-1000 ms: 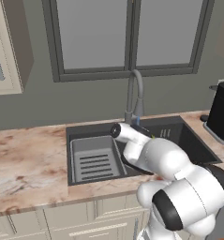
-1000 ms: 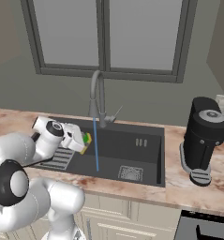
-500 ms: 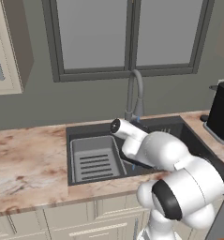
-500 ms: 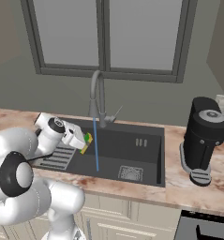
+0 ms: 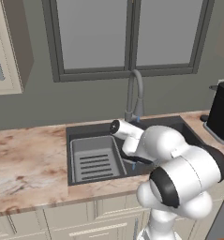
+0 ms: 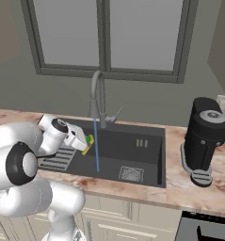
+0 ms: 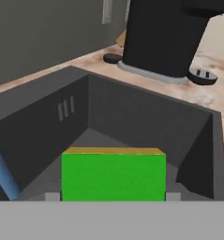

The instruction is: Soak the sponge with water for a few seconds and then drop it inside the sink.

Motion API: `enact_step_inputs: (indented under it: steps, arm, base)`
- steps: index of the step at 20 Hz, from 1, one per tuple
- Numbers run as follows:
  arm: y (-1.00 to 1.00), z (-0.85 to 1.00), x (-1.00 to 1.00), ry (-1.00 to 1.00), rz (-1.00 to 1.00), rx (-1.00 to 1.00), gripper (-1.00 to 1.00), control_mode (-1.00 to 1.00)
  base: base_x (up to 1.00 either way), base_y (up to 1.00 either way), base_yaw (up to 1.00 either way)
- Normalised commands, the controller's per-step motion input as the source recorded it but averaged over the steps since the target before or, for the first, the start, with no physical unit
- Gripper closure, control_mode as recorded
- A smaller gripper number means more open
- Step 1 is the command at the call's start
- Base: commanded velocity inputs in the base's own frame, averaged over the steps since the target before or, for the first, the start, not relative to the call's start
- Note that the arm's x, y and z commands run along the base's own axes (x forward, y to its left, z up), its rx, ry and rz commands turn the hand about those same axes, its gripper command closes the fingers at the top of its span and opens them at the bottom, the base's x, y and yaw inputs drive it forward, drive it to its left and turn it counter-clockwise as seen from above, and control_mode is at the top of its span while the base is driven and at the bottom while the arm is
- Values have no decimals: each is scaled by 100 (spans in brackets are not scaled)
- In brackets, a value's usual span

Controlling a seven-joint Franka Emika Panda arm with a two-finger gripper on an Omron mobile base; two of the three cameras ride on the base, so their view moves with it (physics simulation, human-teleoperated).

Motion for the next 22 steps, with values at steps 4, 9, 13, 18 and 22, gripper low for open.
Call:
enact_step_inputs:
  steps: [4,9,13,18,22]
  arm:
    - [0,-2,17,1,-4,0,100,-100]
    - [0,0,11,1,-5,-1,100,-100]
    - [0,0,14,2,-6,-2,100,-100]
    - [0,-7,11,2,-5,0,100,-100]
    - [0,-27,2,6,-4,-1,100,-100]
  base:
    - [0,0,0]
    - [0,0,0]
    - [0,0,0]
    - [0,0,0]
    - [0,0,0]
